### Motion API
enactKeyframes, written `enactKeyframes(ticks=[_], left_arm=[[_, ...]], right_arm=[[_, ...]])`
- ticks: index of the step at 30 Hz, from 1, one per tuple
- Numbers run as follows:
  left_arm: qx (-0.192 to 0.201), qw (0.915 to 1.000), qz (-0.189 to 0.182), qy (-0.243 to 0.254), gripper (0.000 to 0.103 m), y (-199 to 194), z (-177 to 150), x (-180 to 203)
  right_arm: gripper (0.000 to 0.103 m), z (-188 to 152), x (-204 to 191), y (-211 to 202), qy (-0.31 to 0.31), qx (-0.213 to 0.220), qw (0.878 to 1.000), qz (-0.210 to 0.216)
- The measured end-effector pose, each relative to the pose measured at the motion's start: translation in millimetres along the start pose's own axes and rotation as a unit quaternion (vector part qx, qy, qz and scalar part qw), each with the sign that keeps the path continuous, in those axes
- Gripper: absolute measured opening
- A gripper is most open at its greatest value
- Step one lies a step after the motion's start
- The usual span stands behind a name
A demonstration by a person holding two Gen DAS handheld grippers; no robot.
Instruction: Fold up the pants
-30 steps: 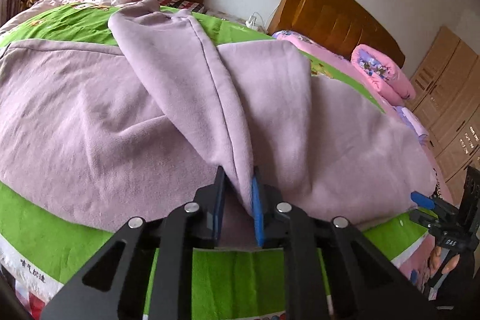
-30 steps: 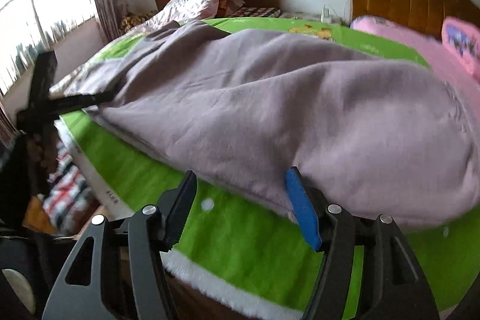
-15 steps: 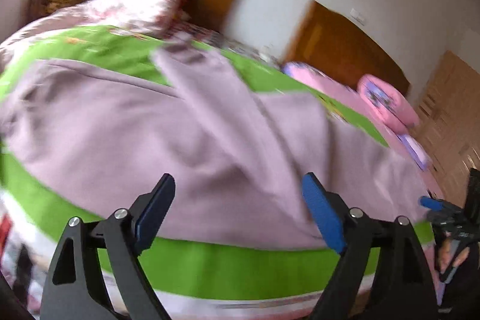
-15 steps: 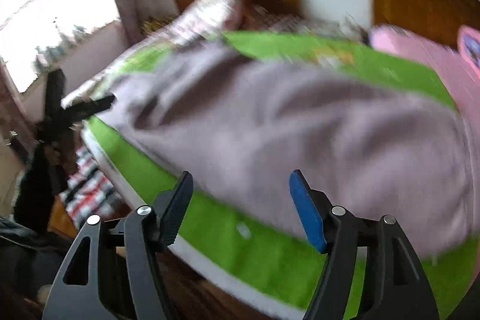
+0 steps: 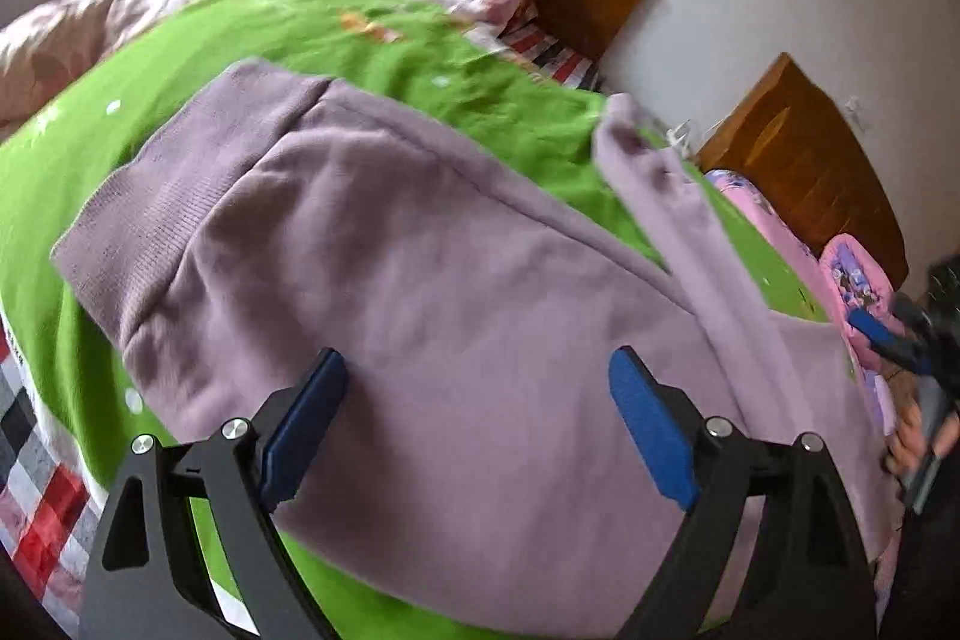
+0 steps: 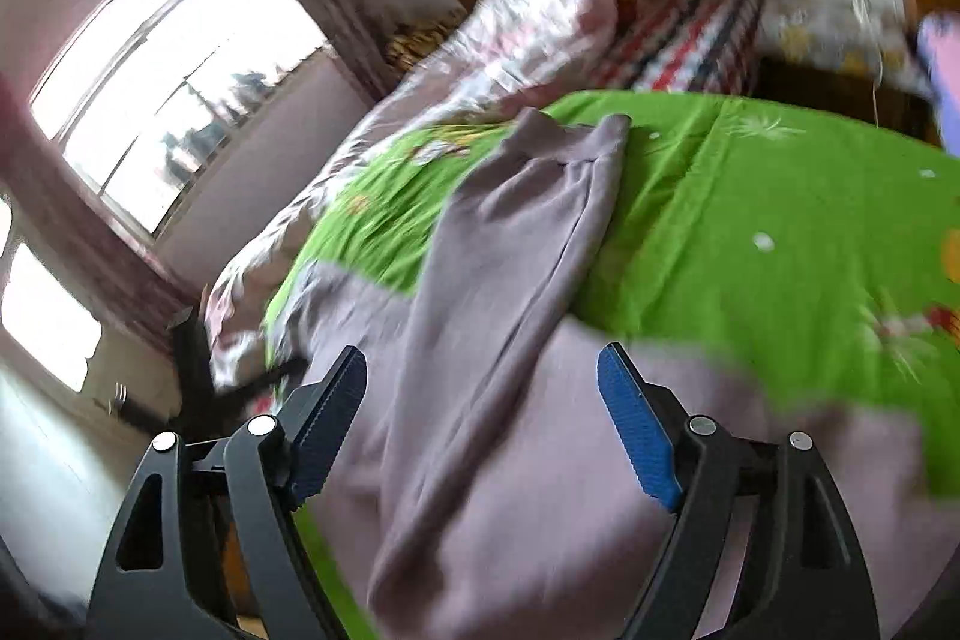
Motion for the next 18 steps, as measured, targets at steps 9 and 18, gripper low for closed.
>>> enactKeyframes(ticks=[9,18], left_arm=[[0.035,0.9978,0.055,-0.007,0.09,-17.4,7.6,-2.8],[0.093,0.9944,0.017,-0.048,0.093,-53.4,14.4,-0.5]], right_arm=[[0.06,50.4,49.6,127.4,0.039,-0.129,0.989,-0.066],[0.009,43.6,-5.1,123.1,-0.121,-0.11,0.984,-0.068]])
Point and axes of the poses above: each gripper's, at about its wrist camera, not at the fingertips, and y roughly the way its jaws point, x to its right, z to its top, the point moved 8 cm from there along y, roughly the way its jaws point, and after that the axes turned 6 degrees about x, right-handed, at the moved point
